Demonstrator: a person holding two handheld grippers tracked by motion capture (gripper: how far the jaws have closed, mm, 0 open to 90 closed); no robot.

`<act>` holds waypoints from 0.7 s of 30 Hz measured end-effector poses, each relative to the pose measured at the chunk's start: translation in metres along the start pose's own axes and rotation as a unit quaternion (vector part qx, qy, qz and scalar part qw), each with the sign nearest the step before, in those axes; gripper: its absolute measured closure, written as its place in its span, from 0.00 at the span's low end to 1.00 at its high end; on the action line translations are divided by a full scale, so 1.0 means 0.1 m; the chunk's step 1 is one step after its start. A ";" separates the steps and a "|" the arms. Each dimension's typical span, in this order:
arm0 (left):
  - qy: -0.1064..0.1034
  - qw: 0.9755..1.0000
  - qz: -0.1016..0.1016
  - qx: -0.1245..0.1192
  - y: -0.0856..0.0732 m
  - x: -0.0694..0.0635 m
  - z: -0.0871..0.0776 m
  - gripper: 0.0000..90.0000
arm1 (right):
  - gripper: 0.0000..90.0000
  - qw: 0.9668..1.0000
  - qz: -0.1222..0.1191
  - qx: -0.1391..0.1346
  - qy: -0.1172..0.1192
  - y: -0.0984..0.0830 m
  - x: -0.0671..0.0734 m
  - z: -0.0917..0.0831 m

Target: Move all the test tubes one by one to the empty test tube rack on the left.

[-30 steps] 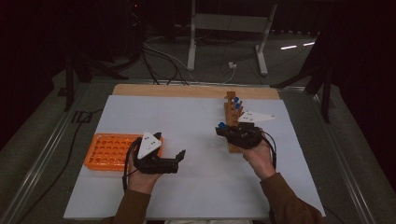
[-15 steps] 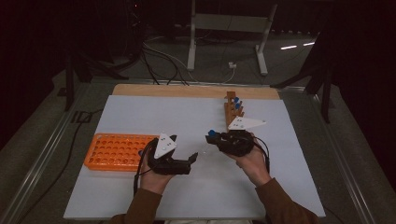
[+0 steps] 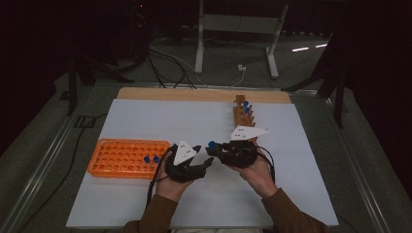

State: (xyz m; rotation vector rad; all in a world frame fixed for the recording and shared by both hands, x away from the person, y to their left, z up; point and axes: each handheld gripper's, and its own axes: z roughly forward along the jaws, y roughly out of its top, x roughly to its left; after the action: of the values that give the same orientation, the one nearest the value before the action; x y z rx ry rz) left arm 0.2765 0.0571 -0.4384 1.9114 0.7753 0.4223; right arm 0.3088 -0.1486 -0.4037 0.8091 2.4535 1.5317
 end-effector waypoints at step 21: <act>-0.015 1.000 0.002 0.007 -0.04 0.05 -0.02 0.87 | 0.64 1.000 0.011 -0.009 0.025 0.00 -0.01 -0.01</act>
State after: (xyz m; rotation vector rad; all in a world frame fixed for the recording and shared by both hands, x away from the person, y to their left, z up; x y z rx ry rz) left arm 0.2778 0.0633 -0.4408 1.9283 0.7558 0.3900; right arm 0.3088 -0.1498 -0.4031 0.8056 2.4694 1.5989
